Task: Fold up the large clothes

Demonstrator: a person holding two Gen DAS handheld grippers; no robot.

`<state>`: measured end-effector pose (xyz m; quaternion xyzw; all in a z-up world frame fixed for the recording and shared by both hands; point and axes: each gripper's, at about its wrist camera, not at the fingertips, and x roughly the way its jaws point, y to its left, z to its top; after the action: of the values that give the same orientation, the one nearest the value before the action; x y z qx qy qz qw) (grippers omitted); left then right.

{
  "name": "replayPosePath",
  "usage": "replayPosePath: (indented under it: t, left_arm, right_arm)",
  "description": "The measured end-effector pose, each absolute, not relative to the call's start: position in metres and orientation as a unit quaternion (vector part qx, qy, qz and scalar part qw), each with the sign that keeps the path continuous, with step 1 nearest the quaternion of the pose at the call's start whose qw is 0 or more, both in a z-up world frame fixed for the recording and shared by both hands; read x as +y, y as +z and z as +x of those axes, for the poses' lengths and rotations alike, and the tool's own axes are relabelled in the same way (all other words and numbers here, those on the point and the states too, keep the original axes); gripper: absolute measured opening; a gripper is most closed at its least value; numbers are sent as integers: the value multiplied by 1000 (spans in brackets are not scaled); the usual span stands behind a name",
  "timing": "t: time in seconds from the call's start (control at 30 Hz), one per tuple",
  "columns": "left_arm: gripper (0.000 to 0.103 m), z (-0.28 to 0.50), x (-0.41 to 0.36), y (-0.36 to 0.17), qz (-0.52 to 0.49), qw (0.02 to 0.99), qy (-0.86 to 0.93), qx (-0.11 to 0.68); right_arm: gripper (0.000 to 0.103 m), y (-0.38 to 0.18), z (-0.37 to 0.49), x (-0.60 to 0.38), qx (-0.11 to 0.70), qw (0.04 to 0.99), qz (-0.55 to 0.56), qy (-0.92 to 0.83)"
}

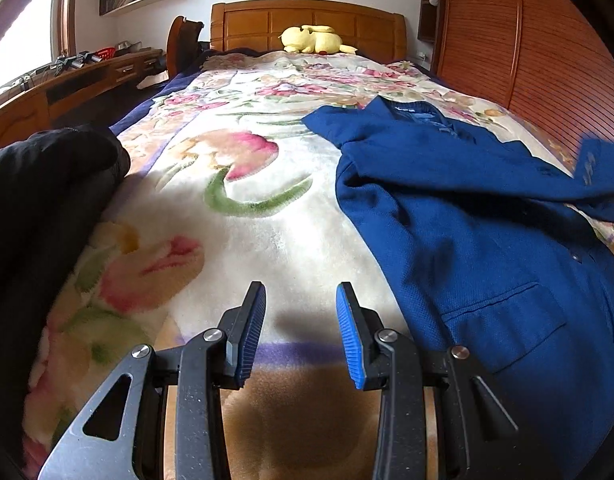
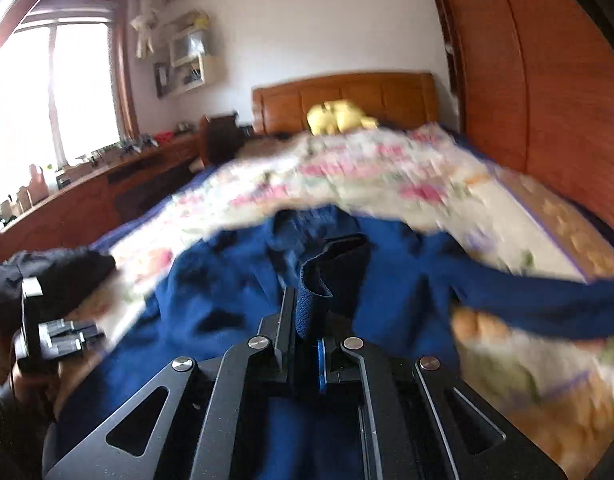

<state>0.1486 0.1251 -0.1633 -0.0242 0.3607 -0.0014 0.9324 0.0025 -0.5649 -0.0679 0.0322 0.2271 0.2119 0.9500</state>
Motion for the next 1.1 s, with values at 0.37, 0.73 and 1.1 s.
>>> replayPosePath:
  t: [0.37,0.73,1.1]
  left_arm:
    - [38,146,110,-126,-6,941,-14,339]
    - [38,172,33,-98,30,940,-78,329]
    - [39,203,-43,-107,33,925,-136,354]
  right_arm:
    - [51,-116,-6,-606,322,929,41,180]
    - [52,-116,3,-602,313,930,-24,191]
    - [52,-164,44,-602,359,909,-3,211]
